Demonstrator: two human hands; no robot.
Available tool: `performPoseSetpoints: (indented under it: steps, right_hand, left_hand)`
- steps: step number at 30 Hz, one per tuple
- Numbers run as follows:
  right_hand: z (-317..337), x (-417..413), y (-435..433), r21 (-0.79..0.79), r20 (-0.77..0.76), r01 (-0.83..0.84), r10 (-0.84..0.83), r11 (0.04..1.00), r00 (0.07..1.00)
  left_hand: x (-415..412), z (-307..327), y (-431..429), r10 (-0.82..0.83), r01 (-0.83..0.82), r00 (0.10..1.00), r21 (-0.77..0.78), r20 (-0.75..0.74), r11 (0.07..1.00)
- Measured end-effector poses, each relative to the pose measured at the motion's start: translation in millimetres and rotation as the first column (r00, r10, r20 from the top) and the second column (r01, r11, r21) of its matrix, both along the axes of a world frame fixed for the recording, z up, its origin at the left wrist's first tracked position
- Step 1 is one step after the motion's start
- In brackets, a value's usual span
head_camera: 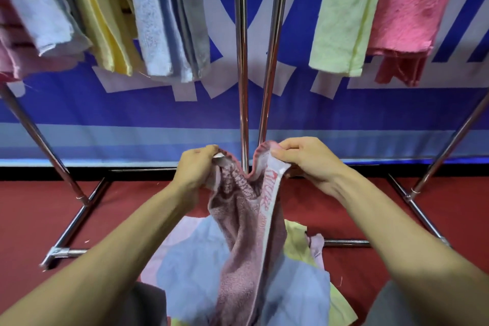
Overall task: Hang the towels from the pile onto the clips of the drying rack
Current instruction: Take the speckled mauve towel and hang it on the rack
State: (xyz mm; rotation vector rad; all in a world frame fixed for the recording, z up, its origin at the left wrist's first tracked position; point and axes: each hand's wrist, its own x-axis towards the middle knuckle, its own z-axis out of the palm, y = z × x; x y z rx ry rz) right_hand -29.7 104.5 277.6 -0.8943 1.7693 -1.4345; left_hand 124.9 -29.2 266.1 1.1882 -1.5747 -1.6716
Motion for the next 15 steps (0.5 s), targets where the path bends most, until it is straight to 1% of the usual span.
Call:
performPoseSetpoints:
  steps: [1, 2, 3, 4, 5, 6, 7, 8, 9, 10, 11, 12, 13, 14, 15]
  right_hand:
    - [0.1, -1.1, -2.1, -0.022, 0.159, 0.065, -0.061, 0.998, 0.985]
    - [-0.8, -4.2, -3.6, -0.044, 0.374, 0.167, -0.139, 0.985, 0.917]
    - [-2.5, -8.0, -4.7, -0.05, 0.585, 0.291, -0.208, 0.956, 0.784]
    - [-3.7, -11.6, -4.9, -0.036, 0.73, 0.402, -0.25, 0.915, 0.635]
    - [-5.5, -15.7, -4.7, -0.017, 0.805, 0.48, -0.273, 0.877, 0.526]
    - [-6.8, -18.4, -4.5, -0.005, 0.837, 0.527, -0.284, 0.85, 0.467]
    - [-8.5, -20.5, -4.8, -0.006, 0.844, 0.547, -0.289, 0.837, 0.452]
    - [-9.5, -21.1, -5.4, -0.012, 0.834, 0.55, -0.295, 0.835, 0.467]
    - [-10.2, -20.2, -6.4, -0.017, 0.806, 0.539, -0.307, 0.842, 0.505]
    - [-10.1, -17.8, -7.8, -0.027, 0.764, 0.515, -0.315, 0.857, 0.564]
    - [-9.2, -14.6, -9.2, -0.046, 0.71, 0.474, -0.305, 0.879, 0.634]
    - [-7.7, -11.3, -9.9, -0.075, 0.659, 0.42, -0.271, 0.905, 0.702]
    - [-6.3, -7.7, -10.4, -0.103, 0.612, 0.356, -0.222, 0.929, 0.759]
    - [-4.7, -4.0, -10.2, -0.123, 0.571, 0.293, -0.174, 0.948, 0.802]
    - [-3.5, -0.3, -9.8, -0.131, 0.526, 0.245, -0.142, 0.961, 0.839]
  left_hand:
    - [1.2, 2.1, -1.2, 0.033, -0.017, 0.997, 0.214, -0.07, 0.977]
    - [3.2, 3.6, -3.9, 0.089, -0.038, 0.989, 0.383, -0.117, 0.923]
    - [4.0, 2.0, -11.0, 0.152, -0.07, 0.979, 0.476, -0.137, 0.876]
    - [5.4, 1.4, -18.0, 0.203, -0.105, 0.969, 0.515, -0.138, 0.851]
    - [7.2, 1.3, -22.9, 0.229, -0.125, 0.963, 0.519, -0.141, 0.845]
    - [8.1, 0.8, -25.1, 0.232, -0.126, 0.961, 0.504, -0.153, 0.854]
    - [8.5, 0.0, -25.0, 0.214, -0.105, 0.961, 0.485, -0.175, 0.868]
    - [8.0, 0.0, -23.0, 0.184, -0.08, 0.964, 0.453, -0.19, 0.888]
    - [6.4, 0.0, -19.8, 0.139, -0.056, 0.972, 0.381, -0.192, 0.923]
    - [4.5, -0.8, -16.0, 0.078, -0.041, 0.986, 0.233, -0.151, 0.972]
    - [2.4, -3.4, -13.9, 0.006, -0.006, 0.999, 0.006, -0.048, 1.0]
    - [0.6, -5.2, -10.9, -0.035, 0.059, 0.994, -0.243, 0.101, 0.968]
    - [-1.3, -6.6, -8.5, -0.032, 0.135, 0.971, -0.427, 0.239, 0.894]
    - [-1.8, -7.6, -5.8, -0.018, 0.183, 0.95, -0.507, 0.313, 0.842]
    - [-1.6, -9.4, -4.9, -0.026, 0.213, 0.938, -0.516, 0.346, 0.829]
